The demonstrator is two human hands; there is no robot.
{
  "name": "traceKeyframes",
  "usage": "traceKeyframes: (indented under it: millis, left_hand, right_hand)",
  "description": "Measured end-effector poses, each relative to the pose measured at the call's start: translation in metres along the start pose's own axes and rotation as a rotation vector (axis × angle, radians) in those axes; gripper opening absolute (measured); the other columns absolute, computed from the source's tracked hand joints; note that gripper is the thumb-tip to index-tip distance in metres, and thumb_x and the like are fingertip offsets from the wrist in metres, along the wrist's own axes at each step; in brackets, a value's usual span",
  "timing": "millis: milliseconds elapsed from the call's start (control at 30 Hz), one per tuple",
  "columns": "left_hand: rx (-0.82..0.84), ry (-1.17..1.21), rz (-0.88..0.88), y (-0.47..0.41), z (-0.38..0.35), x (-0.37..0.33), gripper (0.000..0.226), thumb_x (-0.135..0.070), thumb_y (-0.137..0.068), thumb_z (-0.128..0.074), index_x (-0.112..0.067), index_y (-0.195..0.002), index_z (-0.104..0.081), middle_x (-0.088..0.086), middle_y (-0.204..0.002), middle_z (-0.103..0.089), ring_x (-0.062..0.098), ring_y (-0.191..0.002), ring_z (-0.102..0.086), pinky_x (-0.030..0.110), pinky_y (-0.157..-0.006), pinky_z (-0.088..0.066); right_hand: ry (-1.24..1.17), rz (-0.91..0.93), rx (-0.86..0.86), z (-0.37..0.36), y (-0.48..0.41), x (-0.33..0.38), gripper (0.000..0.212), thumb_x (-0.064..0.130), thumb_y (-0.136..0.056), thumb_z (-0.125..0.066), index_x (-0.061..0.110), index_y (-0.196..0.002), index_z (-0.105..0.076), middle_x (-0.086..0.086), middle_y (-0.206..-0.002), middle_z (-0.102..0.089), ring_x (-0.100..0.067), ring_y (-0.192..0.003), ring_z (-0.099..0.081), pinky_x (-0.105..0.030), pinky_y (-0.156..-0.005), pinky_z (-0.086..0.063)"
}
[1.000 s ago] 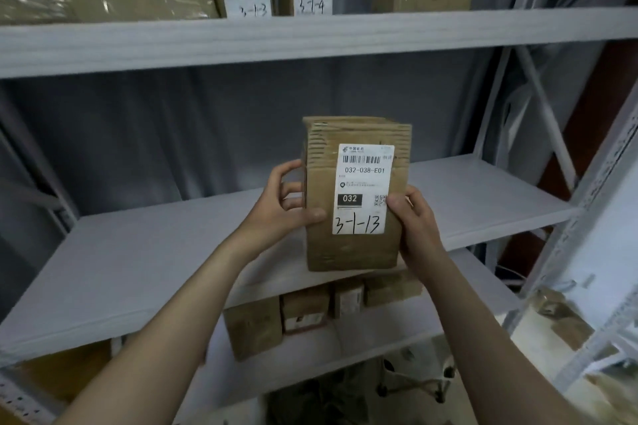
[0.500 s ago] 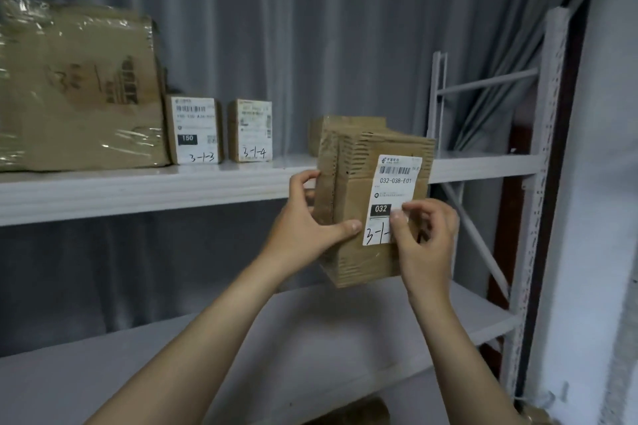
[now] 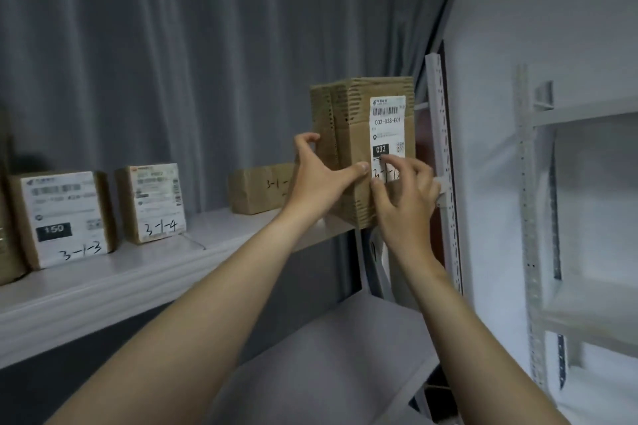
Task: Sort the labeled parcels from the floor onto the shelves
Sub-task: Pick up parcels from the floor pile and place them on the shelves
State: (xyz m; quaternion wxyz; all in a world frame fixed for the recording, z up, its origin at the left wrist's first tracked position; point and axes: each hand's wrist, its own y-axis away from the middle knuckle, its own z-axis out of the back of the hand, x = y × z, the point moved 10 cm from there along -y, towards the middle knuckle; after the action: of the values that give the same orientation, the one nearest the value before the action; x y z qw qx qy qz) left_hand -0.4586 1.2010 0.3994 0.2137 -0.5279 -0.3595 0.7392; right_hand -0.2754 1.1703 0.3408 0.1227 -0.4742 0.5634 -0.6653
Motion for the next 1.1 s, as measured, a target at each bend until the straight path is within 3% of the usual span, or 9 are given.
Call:
traceKeyframes:
  millis: [167,333,433,533,700,800,867,967,1100]
  left_hand:
    - [-0.012,0.004,0.043,-0.039,-0.057,0.037,0.084,-0.054,-0.052,-0.085,-0.034,-0.113,-0.030,-0.024,-0.108,-0.040,-0.006,-0.096,-0.048,0.015,-0.072,-0.037]
    - [0.007,-0.045,0.121,-0.094,-0.117,0.071,0.081,-0.048,-0.060,-0.087,-0.032,-0.110,-0.026,0.000,-0.124,-0.047,0.011,-0.096,-0.053,0.017,-0.065,-0.036]
    - [0.022,-0.074,0.202,-0.127,-0.137,0.095,0.079,-0.043,-0.068,-0.090,-0.025,-0.112,-0.026,0.006,-0.128,-0.048,0.018,-0.103,-0.054,0.026,-0.078,-0.044]
    - [0.050,-0.125,0.254,-0.152,-0.139,0.115,0.082,-0.040,-0.070,-0.091,-0.021,-0.116,-0.026,0.007,-0.134,-0.050,0.023,-0.115,-0.055,0.035,-0.093,-0.048]
    - [0.140,-0.223,0.391,-0.169,-0.121,0.142,0.096,-0.041,-0.075,-0.089,-0.011,-0.142,-0.025,-0.011,-0.111,-0.052,0.007,-0.086,-0.051,0.022,-0.063,-0.041]
    - [0.084,-0.293,0.418,-0.170,-0.098,0.148,0.098,-0.045,-0.080,-0.083,-0.012,-0.150,-0.025,-0.007,-0.118,-0.049,0.013,-0.098,-0.049,0.023,-0.054,-0.030]
    - [0.040,-0.325,0.410,-0.172,-0.085,0.150,0.070,-0.040,-0.084,-0.079,-0.014,-0.136,-0.038,-0.008,-0.109,-0.051,0.012,-0.092,-0.049,0.025,-0.055,-0.030]
    - [-0.004,-0.367,0.335,-0.170,-0.069,0.141,0.025,-0.022,-0.087,-0.075,-0.022,-0.086,-0.049,-0.006,-0.078,-0.047,0.010,-0.072,-0.045,0.024,-0.056,-0.032]
    - [-0.001,-0.404,0.308,-0.160,-0.059,0.136,0.035,-0.010,-0.087,-0.069,-0.024,-0.064,-0.047,0.005,-0.080,-0.048,0.017,-0.076,-0.043,0.029,-0.069,-0.033]
  right_hand:
    - [-0.028,0.002,0.106,-0.019,-0.029,-0.054,0.026,0.030,-0.094,-0.068,0.035,-0.118,-0.060,0.008,-0.129,-0.041,-0.022,-0.128,-0.043,-0.047,-0.104,-0.050]
    - [0.003,-0.005,0.192,-0.039,-0.079,-0.113,0.038,0.053,-0.084,-0.056,0.046,-0.122,-0.053,0.006,-0.136,-0.042,-0.026,-0.126,-0.046,-0.043,-0.095,-0.050]
    - [0.110,0.006,0.282,-0.062,-0.113,-0.143,0.036,0.050,-0.087,-0.058,0.044,-0.122,-0.053,0.005,-0.138,-0.044,-0.026,-0.123,-0.043,-0.039,-0.087,-0.042]
    - [0.165,-0.015,0.369,-0.093,-0.145,-0.166,0.035,0.042,-0.089,-0.067,0.030,-0.120,-0.058,-0.005,-0.140,-0.047,-0.034,-0.125,-0.051,-0.045,-0.095,-0.049]
    - [0.233,-0.004,0.542,-0.157,-0.166,-0.185,0.036,0.047,-0.088,-0.071,0.028,-0.116,-0.057,-0.006,-0.135,-0.046,-0.038,-0.116,-0.059,-0.044,-0.099,-0.050]
    - [0.211,-0.013,0.618,-0.191,-0.170,-0.191,0.038,0.054,-0.087,-0.073,0.029,-0.109,-0.055,-0.005,-0.137,-0.044,-0.034,-0.112,-0.062,-0.041,-0.100,-0.051]
    - [0.200,-0.022,0.661,-0.213,-0.172,-0.193,0.035,0.046,-0.085,-0.078,0.030,-0.106,-0.055,-0.006,-0.142,-0.043,-0.032,-0.116,-0.061,-0.038,-0.102,-0.049]
    - [0.175,-0.038,0.708,-0.241,-0.169,-0.192,0.028,0.034,-0.086,-0.074,0.030,-0.109,-0.058,-0.008,-0.146,-0.044,-0.032,-0.121,-0.059,-0.034,-0.104,-0.046]
    - [0.148,-0.074,0.779,-0.264,-0.159,-0.186,0.026,0.037,-0.091,-0.070,0.031,-0.113,-0.056,-0.010,-0.145,-0.045,-0.032,-0.123,-0.058,-0.035,-0.105,-0.046]
